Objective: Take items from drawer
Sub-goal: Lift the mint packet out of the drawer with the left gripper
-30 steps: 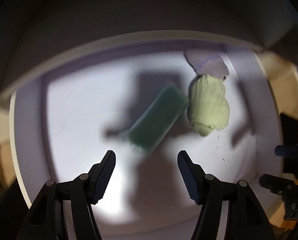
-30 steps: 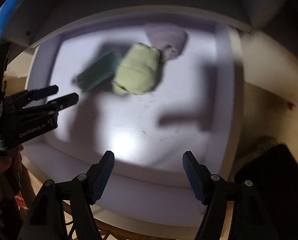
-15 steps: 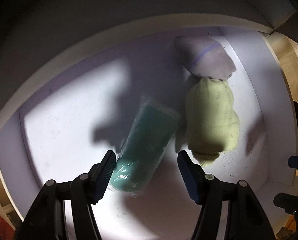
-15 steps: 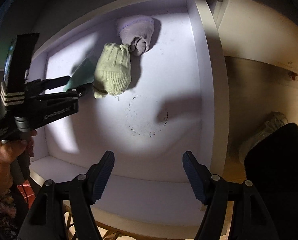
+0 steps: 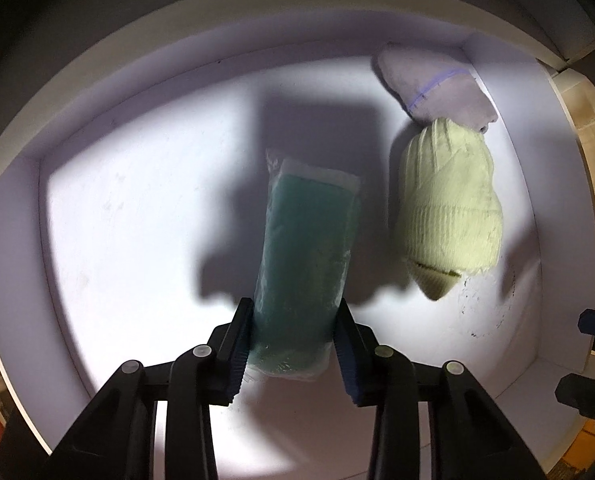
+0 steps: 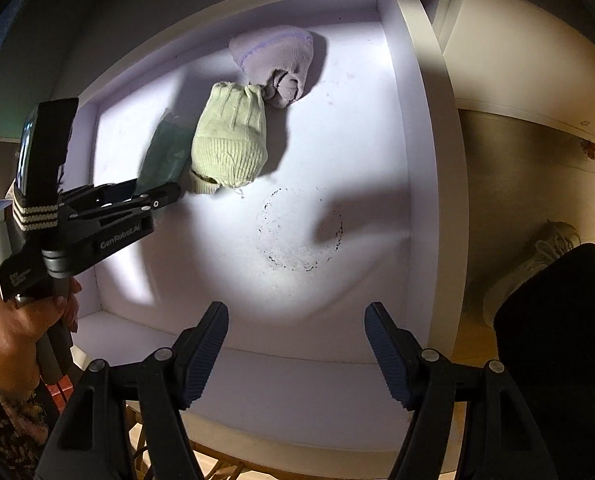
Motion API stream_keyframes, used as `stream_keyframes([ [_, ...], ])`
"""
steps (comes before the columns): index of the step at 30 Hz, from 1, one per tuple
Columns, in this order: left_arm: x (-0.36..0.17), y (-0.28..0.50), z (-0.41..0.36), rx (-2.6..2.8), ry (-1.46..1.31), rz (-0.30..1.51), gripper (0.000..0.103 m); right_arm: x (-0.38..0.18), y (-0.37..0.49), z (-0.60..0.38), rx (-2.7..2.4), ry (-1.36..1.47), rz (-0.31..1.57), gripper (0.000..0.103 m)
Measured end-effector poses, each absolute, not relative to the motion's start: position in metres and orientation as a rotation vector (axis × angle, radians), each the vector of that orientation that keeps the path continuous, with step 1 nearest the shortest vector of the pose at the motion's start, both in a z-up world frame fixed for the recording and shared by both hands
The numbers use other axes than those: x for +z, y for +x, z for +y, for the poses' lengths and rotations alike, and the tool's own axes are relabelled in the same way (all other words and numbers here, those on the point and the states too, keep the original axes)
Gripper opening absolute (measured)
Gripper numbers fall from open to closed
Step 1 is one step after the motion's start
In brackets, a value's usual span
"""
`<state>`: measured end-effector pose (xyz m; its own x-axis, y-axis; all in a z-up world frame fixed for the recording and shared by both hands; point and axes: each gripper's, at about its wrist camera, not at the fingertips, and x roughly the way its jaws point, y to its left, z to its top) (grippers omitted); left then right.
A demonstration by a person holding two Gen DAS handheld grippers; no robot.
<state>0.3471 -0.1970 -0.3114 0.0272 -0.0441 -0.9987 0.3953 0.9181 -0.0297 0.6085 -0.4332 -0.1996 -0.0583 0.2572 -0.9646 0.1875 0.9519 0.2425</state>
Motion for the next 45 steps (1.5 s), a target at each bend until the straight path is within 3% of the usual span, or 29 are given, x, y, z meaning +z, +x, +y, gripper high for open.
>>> stream_keyframes([
  [31, -0.266, 0.297, -0.213, -0.313, 0.281, 1.372, 0.032, -0.199, 0.613, -0.43, 0.054, 0.33, 1.617, 0.071],
  [45, -0.172, 0.263, -0.22, -0.493, 0.211, 1.223, 0.032, -0.193, 0.612, -0.428, 0.074, 0.334, 1.606, 0.071],
])
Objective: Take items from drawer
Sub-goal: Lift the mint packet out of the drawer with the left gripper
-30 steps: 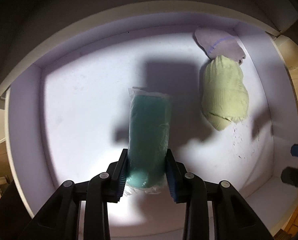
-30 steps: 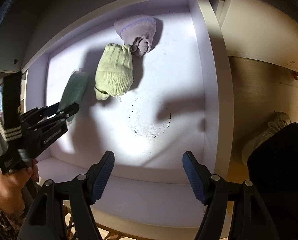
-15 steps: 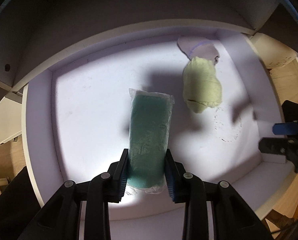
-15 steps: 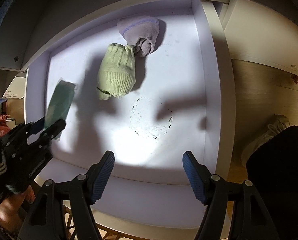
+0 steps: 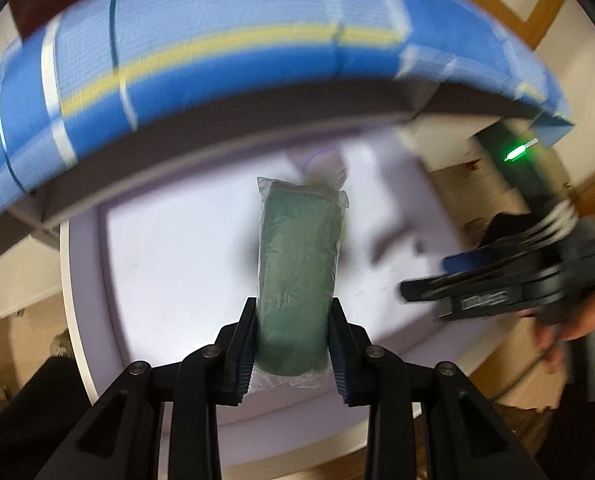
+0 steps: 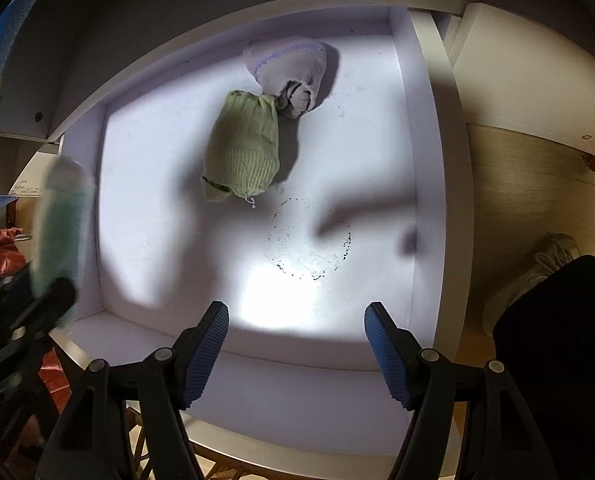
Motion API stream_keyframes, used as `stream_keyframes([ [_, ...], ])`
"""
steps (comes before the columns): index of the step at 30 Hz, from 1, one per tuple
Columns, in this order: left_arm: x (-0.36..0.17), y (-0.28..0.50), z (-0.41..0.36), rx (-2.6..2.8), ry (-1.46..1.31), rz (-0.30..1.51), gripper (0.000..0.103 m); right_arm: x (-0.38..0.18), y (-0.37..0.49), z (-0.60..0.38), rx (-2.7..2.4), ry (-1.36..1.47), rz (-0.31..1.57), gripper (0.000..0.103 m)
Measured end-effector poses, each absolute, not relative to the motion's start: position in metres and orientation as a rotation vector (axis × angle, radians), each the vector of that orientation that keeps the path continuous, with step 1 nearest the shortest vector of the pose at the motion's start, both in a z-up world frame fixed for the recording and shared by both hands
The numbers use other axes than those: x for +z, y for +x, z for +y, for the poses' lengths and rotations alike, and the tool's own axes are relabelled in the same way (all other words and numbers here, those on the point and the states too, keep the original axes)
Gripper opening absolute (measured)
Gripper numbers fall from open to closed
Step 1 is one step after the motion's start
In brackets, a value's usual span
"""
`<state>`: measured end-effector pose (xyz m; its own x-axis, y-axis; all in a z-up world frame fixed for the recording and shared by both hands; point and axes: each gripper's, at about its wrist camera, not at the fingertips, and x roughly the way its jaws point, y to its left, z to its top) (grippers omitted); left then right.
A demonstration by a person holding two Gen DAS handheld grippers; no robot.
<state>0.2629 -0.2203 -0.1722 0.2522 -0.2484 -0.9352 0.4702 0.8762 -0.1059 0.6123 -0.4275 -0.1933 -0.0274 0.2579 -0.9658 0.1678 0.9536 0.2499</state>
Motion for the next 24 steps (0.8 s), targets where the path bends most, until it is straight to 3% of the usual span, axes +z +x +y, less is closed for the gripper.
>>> stream_keyframes([
  [9, -0.078, 0.272, -0.235, -0.62, 0.127, 1.051, 0.032, -0.191, 0.611, -0.426, 0.081, 0.333, 1.609, 0.071],
  [13, -0.04, 0.285, -0.238, -0.649, 0.113, 0.988, 0.023, -0.191, 0.612, -0.426, 0.084, 0.336, 1.607, 0.071],
  [16, -0.02, 0.299, -0.237, -0.655, 0.103, 0.966, 0.023, -0.19, 0.612, -0.425, 0.086, 0.337, 1.606, 0.071],
  [21, -0.024, 0.305, -0.235, -0.654, 0.135, 0.986, 0.023, -0.189, 0.612, -0.43, 0.082, 0.354, 1.6, 0.071],
  [24, -0.061, 0.302, -0.235, -0.641, 0.144, 1.082, 0.025, -0.189, 0.613, -0.434, 0.071, 0.365, 1.595, 0.071],
])
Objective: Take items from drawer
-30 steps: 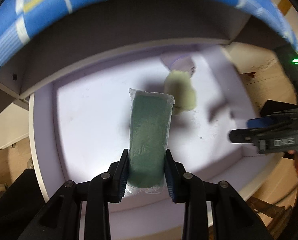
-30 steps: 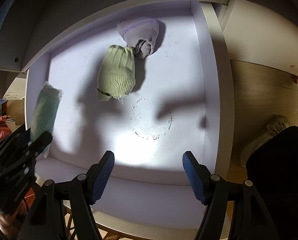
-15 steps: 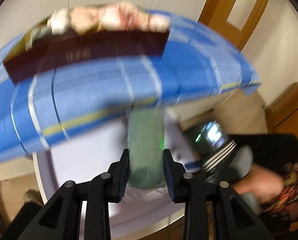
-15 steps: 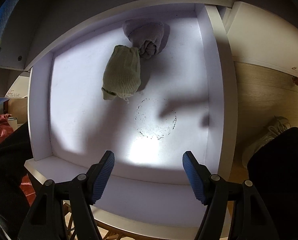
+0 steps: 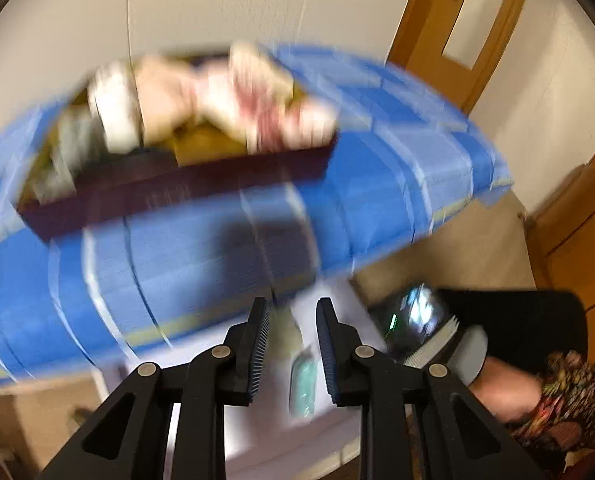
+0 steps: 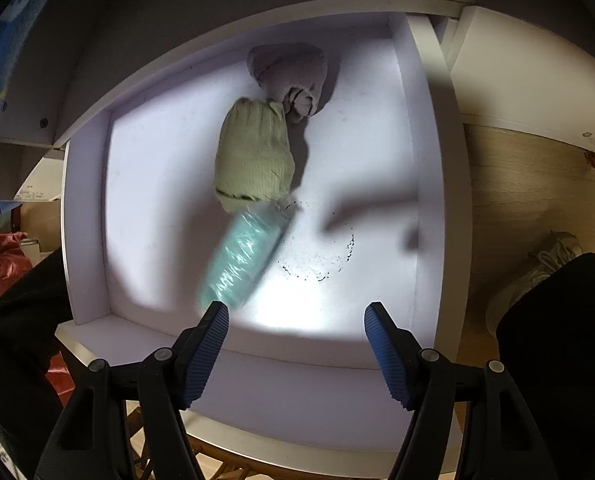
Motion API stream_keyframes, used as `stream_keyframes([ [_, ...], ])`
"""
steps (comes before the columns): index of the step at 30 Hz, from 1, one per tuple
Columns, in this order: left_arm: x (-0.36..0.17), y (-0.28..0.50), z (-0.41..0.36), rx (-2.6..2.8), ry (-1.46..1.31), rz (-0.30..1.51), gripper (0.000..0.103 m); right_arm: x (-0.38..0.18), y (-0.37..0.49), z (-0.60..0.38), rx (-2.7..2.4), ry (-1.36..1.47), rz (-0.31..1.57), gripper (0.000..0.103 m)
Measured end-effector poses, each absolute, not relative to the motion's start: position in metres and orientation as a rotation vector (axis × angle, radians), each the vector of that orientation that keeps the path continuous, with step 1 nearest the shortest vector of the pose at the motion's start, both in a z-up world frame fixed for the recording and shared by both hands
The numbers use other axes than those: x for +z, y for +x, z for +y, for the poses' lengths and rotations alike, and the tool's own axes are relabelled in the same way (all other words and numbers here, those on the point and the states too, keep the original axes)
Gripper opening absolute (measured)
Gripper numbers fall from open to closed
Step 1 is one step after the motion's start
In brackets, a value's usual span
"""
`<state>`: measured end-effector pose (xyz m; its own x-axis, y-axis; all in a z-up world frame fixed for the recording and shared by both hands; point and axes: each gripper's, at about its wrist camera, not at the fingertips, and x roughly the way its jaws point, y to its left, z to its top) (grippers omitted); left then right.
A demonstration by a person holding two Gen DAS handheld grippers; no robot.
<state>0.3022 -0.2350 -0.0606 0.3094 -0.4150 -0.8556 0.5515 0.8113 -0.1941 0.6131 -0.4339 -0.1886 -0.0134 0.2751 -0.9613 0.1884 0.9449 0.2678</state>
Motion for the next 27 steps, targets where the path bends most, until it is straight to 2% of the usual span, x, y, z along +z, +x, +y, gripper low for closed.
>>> stream_keyframes([
  [1, -0.076, 0.302, -0.234, -0.628, 0.13, 1.119, 0.03, -0.189, 0.613, -0.435, 0.065, 0.366, 1.595, 0.071],
  [5, -0.153, 0.298, -0.234, -0.59, 0.092, 1.31, 0.037, -0.189, 0.613, -0.444, 0.028, 0.382, 1.592, 0.071],
  [12, -0.261, 0.277, -0.267, -0.615, 0.127, 1.559, 0.038, -0.169, 0.622, -0.469, -0.049, 0.415, 1.498, 0.071],
  [20, -0.315, 0.261, -0.309, -0.658, 0.24, 1.655, 0.039, -0.164, 0.624, -0.474, -0.085, 0.43, 1.47, 0.071],
  [27, -0.33, 0.255, -0.308, -0.615, 0.305, 1.627, 0.039, -0.167, 0.627, -0.479, -0.081, 0.422, 1.477, 0.071],
])
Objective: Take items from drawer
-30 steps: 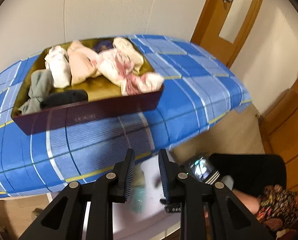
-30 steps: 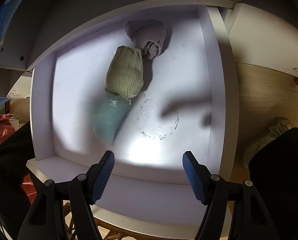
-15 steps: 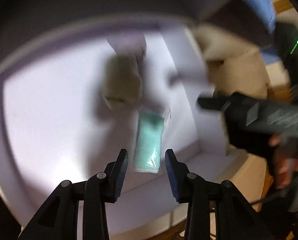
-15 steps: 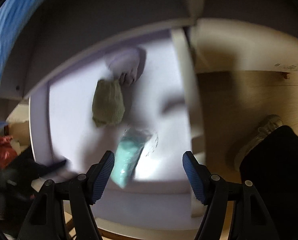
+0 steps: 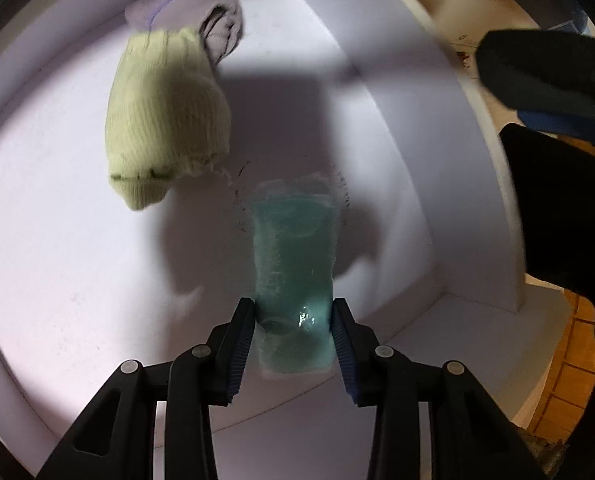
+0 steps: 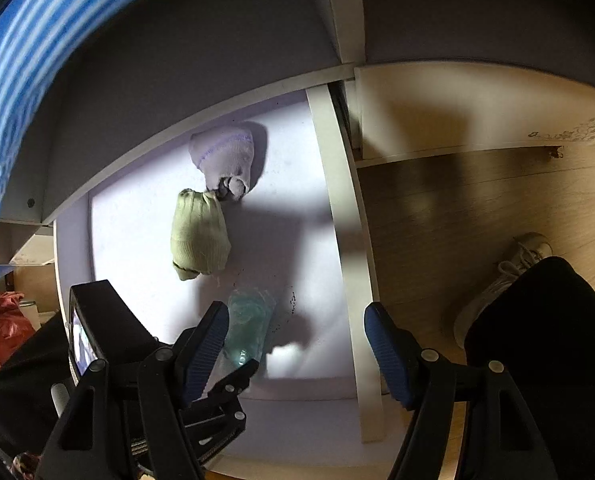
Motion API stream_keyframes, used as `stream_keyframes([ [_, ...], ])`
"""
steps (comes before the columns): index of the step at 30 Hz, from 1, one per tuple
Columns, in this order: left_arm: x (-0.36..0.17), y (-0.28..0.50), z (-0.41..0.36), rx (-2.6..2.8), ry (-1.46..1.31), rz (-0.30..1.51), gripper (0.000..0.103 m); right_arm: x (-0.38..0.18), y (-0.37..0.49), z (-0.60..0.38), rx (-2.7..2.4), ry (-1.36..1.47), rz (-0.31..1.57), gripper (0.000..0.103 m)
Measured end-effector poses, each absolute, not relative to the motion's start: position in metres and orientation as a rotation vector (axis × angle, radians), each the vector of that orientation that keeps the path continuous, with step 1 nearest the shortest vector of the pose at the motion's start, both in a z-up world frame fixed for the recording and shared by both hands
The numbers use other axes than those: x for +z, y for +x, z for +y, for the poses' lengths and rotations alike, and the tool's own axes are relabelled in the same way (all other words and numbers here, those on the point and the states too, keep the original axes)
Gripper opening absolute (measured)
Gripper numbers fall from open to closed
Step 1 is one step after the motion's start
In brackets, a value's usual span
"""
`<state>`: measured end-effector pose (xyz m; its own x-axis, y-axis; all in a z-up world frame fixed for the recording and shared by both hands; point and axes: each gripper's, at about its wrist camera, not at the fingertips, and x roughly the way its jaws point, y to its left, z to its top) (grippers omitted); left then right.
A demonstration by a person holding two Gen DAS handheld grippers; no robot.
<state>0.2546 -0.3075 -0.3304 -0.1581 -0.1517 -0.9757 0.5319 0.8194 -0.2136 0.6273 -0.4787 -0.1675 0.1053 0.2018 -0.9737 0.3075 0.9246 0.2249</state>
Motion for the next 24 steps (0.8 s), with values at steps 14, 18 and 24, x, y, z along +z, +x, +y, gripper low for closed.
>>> stream_keyframes([
  [14, -0.3, 0.228, -0.274, -0.589, 0.372, 1.508, 0.031, -0.177, 0.63, -0.472, -0.06, 0.429, 1.511, 0.071],
  [18, -0.278, 0.219, -0.272, -0.565, 0.387, 1.455, 0.031, -0.179, 0.631, -0.466, -0.042, 0.422, 1.523, 0.071],
  [24, -0.24, 0.214, -0.257, -0.549, 0.409, 1.367, 0.031, -0.181, 0.629, -0.46, -0.03, 0.403, 1.537, 0.071],
])
